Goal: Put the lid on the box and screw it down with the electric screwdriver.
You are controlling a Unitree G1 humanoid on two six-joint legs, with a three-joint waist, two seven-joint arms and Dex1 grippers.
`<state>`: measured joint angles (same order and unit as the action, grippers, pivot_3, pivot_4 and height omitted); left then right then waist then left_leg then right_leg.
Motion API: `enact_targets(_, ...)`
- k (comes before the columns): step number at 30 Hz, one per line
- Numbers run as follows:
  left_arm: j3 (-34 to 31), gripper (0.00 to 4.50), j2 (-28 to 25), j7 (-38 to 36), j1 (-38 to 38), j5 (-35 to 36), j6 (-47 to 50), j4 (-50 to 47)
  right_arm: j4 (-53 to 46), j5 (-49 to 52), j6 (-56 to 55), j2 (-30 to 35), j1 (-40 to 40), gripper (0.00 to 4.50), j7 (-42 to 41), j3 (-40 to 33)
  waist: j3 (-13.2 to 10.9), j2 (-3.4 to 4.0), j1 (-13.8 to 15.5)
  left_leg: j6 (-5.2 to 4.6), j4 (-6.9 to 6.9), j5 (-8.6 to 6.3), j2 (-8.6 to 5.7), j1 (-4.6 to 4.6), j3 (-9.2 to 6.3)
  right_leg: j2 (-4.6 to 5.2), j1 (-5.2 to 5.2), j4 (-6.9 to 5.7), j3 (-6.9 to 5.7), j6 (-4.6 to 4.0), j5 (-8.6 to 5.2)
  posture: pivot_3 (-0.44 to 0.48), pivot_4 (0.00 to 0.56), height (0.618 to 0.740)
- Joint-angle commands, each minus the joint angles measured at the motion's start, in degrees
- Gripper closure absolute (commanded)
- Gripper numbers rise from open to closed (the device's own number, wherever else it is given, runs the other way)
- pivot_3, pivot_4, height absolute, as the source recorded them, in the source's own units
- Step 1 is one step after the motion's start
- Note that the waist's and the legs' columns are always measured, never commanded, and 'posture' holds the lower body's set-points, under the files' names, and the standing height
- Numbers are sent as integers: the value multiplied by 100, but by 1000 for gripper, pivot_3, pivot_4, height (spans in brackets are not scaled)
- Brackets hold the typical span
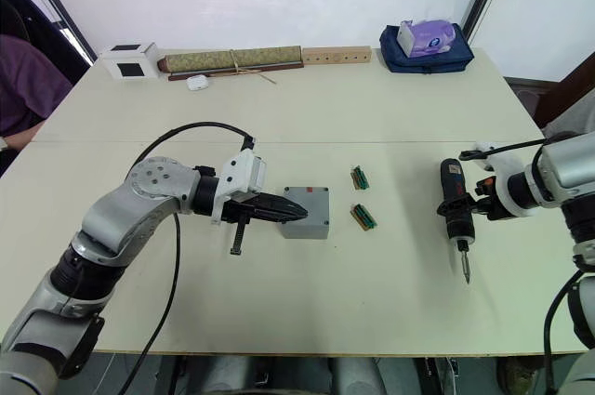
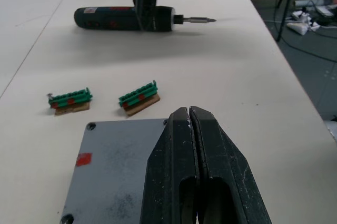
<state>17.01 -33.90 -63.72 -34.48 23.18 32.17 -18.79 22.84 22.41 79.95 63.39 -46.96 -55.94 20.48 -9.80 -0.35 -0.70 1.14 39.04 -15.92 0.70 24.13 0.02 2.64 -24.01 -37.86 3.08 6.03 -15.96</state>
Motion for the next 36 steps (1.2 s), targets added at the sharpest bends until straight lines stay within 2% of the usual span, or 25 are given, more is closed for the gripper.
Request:
enact_targets(1,-161,4500,-15,80,-16,74,31,-200,34,-246,-190,14,13,263,-115,204,0,-1,-5,0,0,0,0,0,0,0,0,0,0,0,0,0,150,740)
enact_targets(3,-194,4500,-20,128,14,105,66,-224,61,-383,-336,-8,31,263,-203,361,1,-2,-6,0,1,0,1,0,-2,-2,2,0,-2,0,0,0,150,740)
enact_targets(4,-207,4500,-29,147,34,109,72,-233,70,-430,-380,-20,35,520,-250,414,2,-4,-8,0,2,0,1,-2,-2,-2,5,0,-2,0,0,0,150,740)
enact_targets(9,-277,4500,-36,237,92,118,119,-277,134,-633,-454,-114,25,2119,-312,471,2,-6,-7,0,4,0,1,-14,-5,-1,19,2,-5,0,0,0,150,740)
enact_targets(10,-284,4500,-38,246,97,119,123,-283,139,-662,-449,-125,26,2586,-335,474,2,-7,-8,0,4,0,1,-14,-7,-2,20,2,-6,0,0,0,150,740)
enact_targets(14,-385,4500,-44,333,163,192,165,-309,237,-816,-314,-274,116,2654,-76,339,2,-11,-9,0,4,0,2,-33,-12,-2,43,12,-10,0,0,0,150,740)
enact_targets(16,-517,4500,-75,334,121,250,173,-186,486,-969,-599,-383,13,2654,154,112,7,-25,-23,-7,-2,-5,4,-65,-14,-4,79,26,-12,-1,0,0,150,740)
enact_targets(19,-633,4500,-149,254,-74,153,61,226,1194,-1134,-1250,-540,-700,2660,500,-433,9,-51,-59,-8,-2,-6,5,-80,-11,-5,101,37,-13,-1,0,0,150,740)
enact_targets(22,-712,4500,-172,119,-191,185,-21,576,1225,-871,-2144,-673,-1248,2660,610,-1206,-34,25,-68,-7,4,-5,-3,-71,20,10,87,52,8,11,15,0,150,740)
enact_targets(24,-688,4500,-160,57,-232,165,-74,736,798,-282,-2295,-921,-1329,2660,611,-2109,-45,43,-70,-8,2,-5,-10,-62,48,14,64,50,35,40,31,0,150,740)
enact_targets(25,-648,4500,-128,35,-267,151,-65,815,285,-106,-2523,-1039,-1118,2660,758,-2552,-46,41,-71,-8,-3,-5,-7,-61,49,7,59,48,39,40,31,0,150,740)
enact_targets(29,-535,4500,-52,-67,-335,95,-72,1019,-1140,0,-3114,-1543,-285,2660,1489,-3413,-42,35,11,-11,-53,-8,11,-56,28,-14,42,57,29,10,12,0,150,740)
enact_targets(32,-428,4500,59,-215,-436,58,-136,1317,-2676,459,-3753,-2580,380,2660,2133,-4116,-41,30,47,5,-74,2,10,-55,15,-2,43,63,9,4,9,0,150,740)
enact_targets(33,-302,4500,106,-319,-537,-63,-262,1535,-3239,997,-3175,-2963,594,2660,2317,-4263,-41,31,45,8,-74,4,9,-52,17,7,39,59,12,5,9,0,150,740)
enact_targets(36,-11,4500,208,-522,-734,-399,-648,2018,-4427,1913,-2768,-4050,1073,2660,2909,-4343,-42,33,-3,14,-72,8,4,-48,17,8,34,50,13,5,10,0,150,740)
